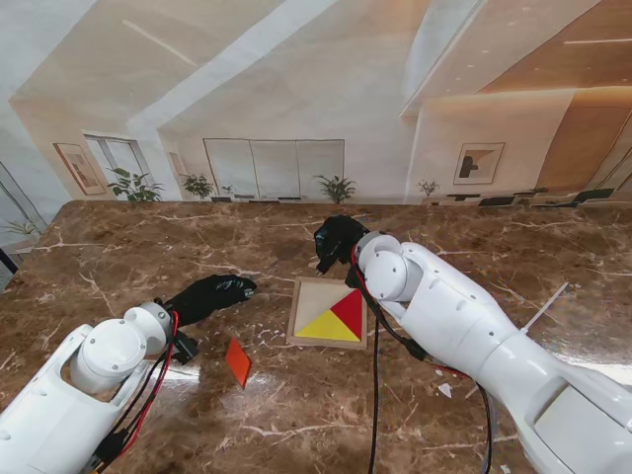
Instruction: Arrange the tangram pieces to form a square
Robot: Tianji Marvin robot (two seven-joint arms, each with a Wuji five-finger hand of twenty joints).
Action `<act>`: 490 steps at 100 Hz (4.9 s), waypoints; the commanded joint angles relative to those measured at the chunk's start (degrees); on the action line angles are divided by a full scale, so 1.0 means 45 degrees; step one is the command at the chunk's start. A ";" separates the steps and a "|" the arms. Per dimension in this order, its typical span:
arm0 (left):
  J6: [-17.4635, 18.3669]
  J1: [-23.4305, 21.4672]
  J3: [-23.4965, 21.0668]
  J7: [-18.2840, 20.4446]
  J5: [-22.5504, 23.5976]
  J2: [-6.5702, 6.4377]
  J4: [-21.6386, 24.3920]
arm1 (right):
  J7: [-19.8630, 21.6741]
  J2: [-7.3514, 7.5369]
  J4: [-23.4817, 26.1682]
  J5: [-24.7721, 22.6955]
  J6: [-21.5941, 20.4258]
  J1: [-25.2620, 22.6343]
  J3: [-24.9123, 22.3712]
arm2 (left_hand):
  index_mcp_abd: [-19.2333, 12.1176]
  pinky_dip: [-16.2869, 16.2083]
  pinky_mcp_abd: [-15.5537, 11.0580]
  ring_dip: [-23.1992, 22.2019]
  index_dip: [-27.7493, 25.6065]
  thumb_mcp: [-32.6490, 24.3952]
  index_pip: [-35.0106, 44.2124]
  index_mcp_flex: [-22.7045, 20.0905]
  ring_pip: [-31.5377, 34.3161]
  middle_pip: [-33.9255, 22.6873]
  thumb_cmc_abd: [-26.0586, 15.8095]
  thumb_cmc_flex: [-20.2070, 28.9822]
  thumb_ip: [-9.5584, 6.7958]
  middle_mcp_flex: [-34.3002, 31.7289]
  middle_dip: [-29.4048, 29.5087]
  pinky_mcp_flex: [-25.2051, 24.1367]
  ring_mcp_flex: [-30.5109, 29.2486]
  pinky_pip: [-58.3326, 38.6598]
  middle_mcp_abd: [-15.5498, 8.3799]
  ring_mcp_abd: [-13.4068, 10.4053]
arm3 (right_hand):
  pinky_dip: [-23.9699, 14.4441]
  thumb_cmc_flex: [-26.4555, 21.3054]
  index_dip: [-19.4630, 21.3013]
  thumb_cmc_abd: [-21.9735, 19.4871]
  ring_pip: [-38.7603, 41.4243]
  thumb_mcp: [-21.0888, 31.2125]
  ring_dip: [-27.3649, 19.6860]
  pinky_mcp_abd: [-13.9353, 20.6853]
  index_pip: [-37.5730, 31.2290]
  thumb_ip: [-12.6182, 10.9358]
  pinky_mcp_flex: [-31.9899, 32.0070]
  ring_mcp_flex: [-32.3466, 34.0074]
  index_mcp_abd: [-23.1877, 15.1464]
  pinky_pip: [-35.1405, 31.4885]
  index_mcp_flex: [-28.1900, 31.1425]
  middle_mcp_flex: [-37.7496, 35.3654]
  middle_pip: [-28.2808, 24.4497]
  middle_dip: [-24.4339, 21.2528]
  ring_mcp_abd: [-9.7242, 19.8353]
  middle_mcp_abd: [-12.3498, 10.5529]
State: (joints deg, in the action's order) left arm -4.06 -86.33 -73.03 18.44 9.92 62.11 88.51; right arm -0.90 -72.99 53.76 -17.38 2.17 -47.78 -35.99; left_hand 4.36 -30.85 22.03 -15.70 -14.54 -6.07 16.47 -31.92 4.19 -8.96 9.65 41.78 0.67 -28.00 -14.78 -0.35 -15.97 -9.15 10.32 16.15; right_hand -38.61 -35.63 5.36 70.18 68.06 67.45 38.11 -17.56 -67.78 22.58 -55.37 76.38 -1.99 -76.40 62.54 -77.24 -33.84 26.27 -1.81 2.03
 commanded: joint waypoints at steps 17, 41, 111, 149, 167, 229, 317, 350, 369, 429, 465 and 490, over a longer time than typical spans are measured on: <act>-0.0222 -0.0011 0.0097 0.0094 -0.0029 -0.0016 0.0053 | -0.0101 -0.0374 -0.0561 0.0132 -0.0172 -0.0137 0.0445 | -0.0045 -0.0102 0.0069 0.0042 0.0344 0.0461 -0.0154 -0.0338 -0.0129 -0.0035 -0.0436 0.0211 -0.0252 -0.0331 0.0033 -0.0030 -0.0175 0.0251 0.0191 0.0006 | -0.0238 -0.0741 0.0001 0.0010 -0.0121 0.0239 -0.0117 -0.0325 -0.0412 -0.0200 0.0042 -0.0211 0.0334 -0.0073 0.0689 -0.1282 -0.0174 -0.0117 0.0128 0.0387; -0.0186 -0.0015 0.0102 -0.0011 0.0018 0.0003 0.0070 | -0.0523 -0.0676 -0.1308 0.0098 -0.0472 -0.0094 0.0818 | -0.0079 -0.0102 0.0067 0.0040 0.0336 0.0464 -0.0144 -0.0340 -0.0126 -0.0041 -0.0441 0.0212 -0.0254 -0.0332 0.0029 -0.0029 -0.0181 0.0251 0.0182 -0.0012 | -0.0288 -0.0718 -0.0018 -0.0077 -0.0244 0.0210 -0.0181 -0.0320 -0.0412 -0.0220 0.0183 -0.0223 0.0285 -0.0028 0.0687 -0.1257 -0.0088 -0.0156 0.0098 0.0315; -0.0262 -0.0060 0.0055 0.0051 -0.0004 -0.0010 0.0095 | -0.1025 -0.0906 -0.2233 -0.0360 -0.0581 -0.0059 0.1315 | -0.0075 -0.0103 0.0058 0.0039 0.0337 0.0477 -0.0149 -0.0331 -0.0123 -0.0037 -0.0452 0.0222 -0.0255 -0.0320 0.0031 -0.0029 -0.0188 0.0251 0.0177 -0.0010 | -0.0393 -0.0740 -0.0105 -0.0111 -0.0796 0.0044 -0.0462 -0.0156 -0.0392 -0.0242 0.0648 -0.0229 0.0081 0.0037 0.0678 -0.1117 0.0324 -0.0217 0.0081 0.0147; -0.0401 -0.0097 0.0040 0.0118 -0.0023 -0.0022 0.0156 | -0.1143 -0.1025 -0.2629 -0.0441 -0.0615 -0.0042 0.1533 | -0.0059 -0.0103 0.0068 0.0037 0.0334 0.0478 -0.0145 -0.0330 -0.0120 -0.0035 -0.0450 0.0222 -0.0258 -0.0322 0.0033 -0.0028 -0.0196 0.0251 0.0206 0.0002 | -0.0449 -0.0676 -0.0125 0.0006 -0.1552 -0.0046 -0.0864 0.0256 -0.0338 -0.0203 0.1231 -0.0195 -0.0004 -0.0079 0.0821 -0.0425 0.0616 0.0274 0.0295 0.0040; -0.0447 -0.0097 0.0043 0.0136 -0.0023 -0.0025 0.0167 | -0.1113 -0.0948 -0.2487 -0.0541 -0.0588 -0.0075 0.1534 | -0.0065 -0.0104 0.0071 0.0035 0.0334 0.0475 -0.0145 -0.0340 -0.0119 -0.0037 -0.0449 0.0230 -0.0258 -0.0324 0.0031 -0.0029 -0.0198 0.0250 0.0207 -0.0021 | -0.0444 -0.0565 -0.0132 0.0107 -0.1616 -0.0083 -0.0906 0.0426 -0.0296 -0.0160 0.1314 -0.0177 -0.0010 -0.0167 0.0935 -0.0213 0.0678 0.0390 0.0431 -0.0101; -0.0503 -0.0101 0.0023 0.0154 -0.0058 -0.0024 0.0161 | -0.0788 -0.0818 -0.2206 -0.0772 -0.0237 -0.0041 0.1776 | -0.0057 -0.0106 0.0082 0.0032 0.0331 0.0455 -0.0137 -0.0342 -0.0114 -0.0037 -0.0461 0.0275 -0.0255 -0.0331 0.0030 -0.0018 -0.0213 0.0246 0.0235 0.0012 | -0.0308 -0.0012 0.0018 -0.0329 -0.1503 0.0168 -0.0900 0.0648 -0.0101 -0.0096 0.1352 -0.0167 -0.0245 -0.0390 0.0652 0.0078 0.0681 0.0433 0.0558 -0.0171; -0.0480 -0.0126 -0.0028 0.0298 -0.0112 -0.0054 0.0143 | -0.0632 -0.1122 -0.2942 -0.0616 -0.0371 0.0281 0.2178 | -0.0044 -0.0108 0.0106 0.0026 0.0332 0.0472 -0.0140 -0.0361 -0.0102 -0.0037 -0.0462 0.0284 -0.0247 -0.0370 0.0027 0.0012 -0.0249 0.0237 0.0244 0.0031 | -0.0274 -0.0069 0.0181 -0.0982 -0.1489 0.0177 -0.0992 0.0720 0.0315 -0.0216 0.1748 -0.0159 -0.0409 -0.0652 -0.0039 0.0882 0.0673 0.0115 0.0516 -0.0097; -0.0504 -0.0128 -0.0024 0.0340 -0.0134 -0.0061 0.0131 | -0.0693 -0.1215 -0.3290 -0.0577 -0.0620 0.0367 0.2230 | -0.0006 -0.0110 0.0117 0.0019 0.0334 0.0477 -0.0133 -0.0425 -0.0084 -0.0053 -0.0462 0.0277 -0.0247 -0.0441 0.0020 0.0032 -0.0302 0.0230 0.0300 0.0060 | -0.0268 -0.0018 0.0201 -0.0810 -0.1583 0.0087 -0.1069 0.0681 0.0552 -0.0175 0.1919 -0.0183 -0.0554 -0.0660 -0.0399 0.1338 0.0686 -0.0056 0.0481 -0.0065; -0.0507 -0.0124 -0.0022 0.0331 -0.0141 -0.0057 0.0126 | -0.0716 -0.1205 -0.3348 -0.0598 -0.0673 0.0374 0.2219 | 0.0010 -0.0109 0.0118 0.0017 0.0345 0.0466 -0.0152 -0.0448 -0.0081 -0.0048 -0.0456 0.0289 -0.0249 -0.0466 0.0022 0.0047 -0.0324 0.0226 0.0319 0.0080 | -0.0287 0.0126 0.0187 -0.0788 -0.1744 0.0038 -0.1159 0.0680 0.0745 -0.0127 0.2077 -0.0184 -0.0543 -0.0665 -0.0632 0.1745 0.0628 -0.0121 0.0449 -0.0033; -0.0484 -0.0120 -0.0004 0.0349 -0.0167 -0.0059 0.0099 | -0.0892 -0.0984 -0.3270 -0.0876 -0.0825 0.0332 0.2051 | 0.0030 -0.0108 0.0184 0.0000 0.0355 0.0436 -0.0170 -0.0526 -0.0043 -0.0065 -0.0467 0.0318 -0.0238 -0.0613 0.0015 0.0113 -0.0441 0.0208 0.0394 0.0149 | -0.0345 0.0521 0.0265 -0.0836 -0.1886 0.0157 -0.1243 0.0597 0.1744 -0.0113 0.2198 -0.0186 0.0042 -0.0686 -0.0653 0.2243 0.0610 -0.0807 0.0335 0.0180; -0.0482 -0.0111 0.0009 0.0406 -0.0199 -0.0068 0.0082 | -0.0935 -0.0849 -0.3197 -0.1000 -0.0812 0.0304 0.1914 | 0.0087 -0.0099 0.0203 -0.0008 0.0369 0.0429 -0.0191 -0.0619 -0.0026 -0.0067 -0.0459 0.0318 -0.0231 -0.0691 0.0013 0.0130 -0.0501 0.0210 0.0445 0.0204 | -0.0365 0.0754 0.0408 -0.1015 -0.1912 0.0188 -0.1249 0.0610 0.2038 -0.0127 0.2258 -0.0176 0.0013 -0.0692 -0.0655 0.2330 0.0590 -0.0946 0.0325 0.0184; -0.0504 -0.0125 0.0001 0.0428 -0.0226 -0.0071 0.0088 | -0.0941 -0.0819 -0.3225 -0.1063 -0.0848 0.0337 0.1917 | 0.0141 -0.0093 0.0213 -0.0008 0.0376 0.0420 -0.0205 -0.0671 -0.0018 -0.0069 -0.0463 0.0323 -0.0229 -0.0751 0.0012 0.0151 -0.0541 0.0206 0.0460 0.0213 | -0.0375 0.0855 0.0440 -0.1046 -0.1955 0.0205 -0.1267 0.0613 0.2272 -0.0151 0.2289 -0.0189 -0.0011 -0.0697 -0.0681 0.2456 0.0609 -0.1008 0.0330 0.0182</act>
State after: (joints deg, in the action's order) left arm -6.16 -86.67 -73.18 20.20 8.94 61.88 89.17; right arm -5.76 -76.80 39.82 -22.19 -1.75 -46.13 -27.30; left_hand 5.01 -30.87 22.27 -15.70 -14.54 -5.51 16.41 -33.69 4.19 -9.12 9.65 41.78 0.67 -29.84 -14.78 0.23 -17.50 -9.15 11.76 16.99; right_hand -39.49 -34.41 6.91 66.10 59.52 67.09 32.91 -14.57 -58.02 21.80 -45.44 74.89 -2.95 -77.37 60.12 -68.57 -32.26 22.61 -1.57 1.79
